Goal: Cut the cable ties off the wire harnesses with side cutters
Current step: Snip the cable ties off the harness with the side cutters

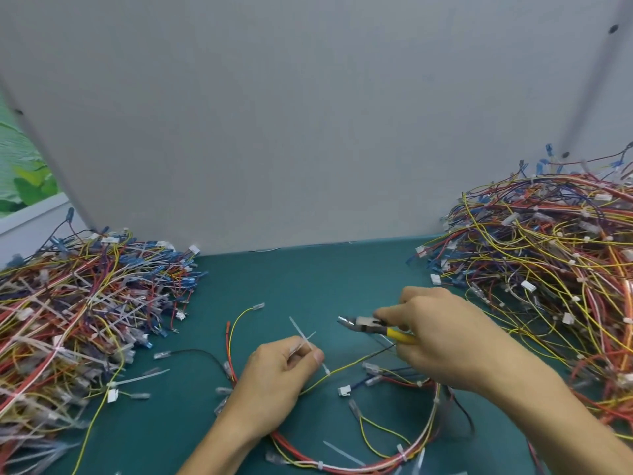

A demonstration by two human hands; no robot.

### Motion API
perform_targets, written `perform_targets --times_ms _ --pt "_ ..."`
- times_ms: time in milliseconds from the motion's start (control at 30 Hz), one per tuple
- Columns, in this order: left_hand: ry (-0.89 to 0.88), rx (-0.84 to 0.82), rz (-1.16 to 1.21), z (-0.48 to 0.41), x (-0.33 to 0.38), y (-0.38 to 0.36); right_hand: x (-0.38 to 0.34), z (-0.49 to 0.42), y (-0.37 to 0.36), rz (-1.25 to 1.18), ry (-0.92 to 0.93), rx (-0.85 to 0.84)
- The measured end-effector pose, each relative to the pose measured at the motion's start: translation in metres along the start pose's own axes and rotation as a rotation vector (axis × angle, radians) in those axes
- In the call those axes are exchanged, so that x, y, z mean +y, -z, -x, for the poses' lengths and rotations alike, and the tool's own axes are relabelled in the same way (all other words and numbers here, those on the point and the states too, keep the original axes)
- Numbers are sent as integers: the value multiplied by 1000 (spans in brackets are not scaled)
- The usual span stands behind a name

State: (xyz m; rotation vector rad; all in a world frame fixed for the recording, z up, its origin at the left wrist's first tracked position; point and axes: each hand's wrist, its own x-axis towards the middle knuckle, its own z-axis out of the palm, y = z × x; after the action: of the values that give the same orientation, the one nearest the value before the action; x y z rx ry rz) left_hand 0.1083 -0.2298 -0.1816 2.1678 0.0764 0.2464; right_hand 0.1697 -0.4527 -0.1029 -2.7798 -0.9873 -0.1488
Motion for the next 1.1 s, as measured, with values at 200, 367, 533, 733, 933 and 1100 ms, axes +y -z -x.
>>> perform_targets --times_ms 200,367,533,733,933,1100 --pt "14 -10 67 1 -2 0 -14 1 -10 145 37 -133" --pt "-32 -25 60 0 -1 0 -19 0 -19 217 70 -184" --pt "-68 -44 71 1 -3 0 -18 0 -22 224 79 -179" --pt "-92 -53 50 0 -5 -1 -17 -1 -26 208 87 -181" --pt "-121 -72 47 0 -5 -1 -16 -1 -27 175 75 -209" --pt "-124 -100 45 0 -4 0 -17 -2 -29 158 76 -233"
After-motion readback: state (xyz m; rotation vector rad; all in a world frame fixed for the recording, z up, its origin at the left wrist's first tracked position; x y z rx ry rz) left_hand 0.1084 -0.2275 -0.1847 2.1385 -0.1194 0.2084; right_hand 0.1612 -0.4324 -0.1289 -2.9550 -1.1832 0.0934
